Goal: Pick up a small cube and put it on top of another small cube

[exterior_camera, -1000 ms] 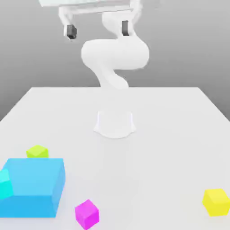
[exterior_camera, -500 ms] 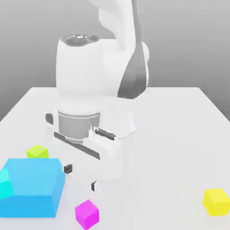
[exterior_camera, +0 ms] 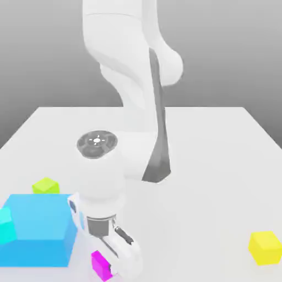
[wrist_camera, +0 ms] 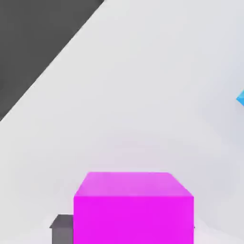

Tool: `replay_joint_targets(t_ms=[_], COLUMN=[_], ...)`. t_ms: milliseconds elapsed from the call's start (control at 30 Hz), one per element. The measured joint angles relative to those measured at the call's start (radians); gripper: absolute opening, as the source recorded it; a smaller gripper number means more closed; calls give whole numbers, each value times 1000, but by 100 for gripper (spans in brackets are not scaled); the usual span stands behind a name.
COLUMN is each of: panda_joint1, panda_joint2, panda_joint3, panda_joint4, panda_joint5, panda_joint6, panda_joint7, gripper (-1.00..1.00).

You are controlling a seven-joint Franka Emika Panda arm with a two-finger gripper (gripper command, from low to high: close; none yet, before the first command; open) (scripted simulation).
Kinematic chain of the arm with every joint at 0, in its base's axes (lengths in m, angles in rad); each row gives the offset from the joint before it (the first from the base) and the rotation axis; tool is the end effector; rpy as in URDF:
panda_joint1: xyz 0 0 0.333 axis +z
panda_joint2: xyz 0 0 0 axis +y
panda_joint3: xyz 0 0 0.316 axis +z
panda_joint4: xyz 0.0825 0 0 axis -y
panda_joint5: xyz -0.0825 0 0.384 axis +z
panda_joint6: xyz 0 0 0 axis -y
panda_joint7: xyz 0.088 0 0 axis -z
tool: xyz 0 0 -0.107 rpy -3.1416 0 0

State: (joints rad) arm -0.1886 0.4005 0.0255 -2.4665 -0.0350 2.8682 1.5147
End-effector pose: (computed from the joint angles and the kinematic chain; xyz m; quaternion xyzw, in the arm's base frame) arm 0.4651 -0.0735 0.1378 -0.6800 0.7332 -0.0004 0.0006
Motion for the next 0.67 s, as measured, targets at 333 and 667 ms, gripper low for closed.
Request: replay_joint_targets(t_ms=[333, 667], panda_joint1=[-136, -250], panda_joint2=[-242, -198], panda_joint3=[-97, -162], panda_joint4=[113, 191], panda_joint5=[29, 84], panda_joint6=[-357, -392], panda_joint7=[-85, -172], gripper=[-100, 100])
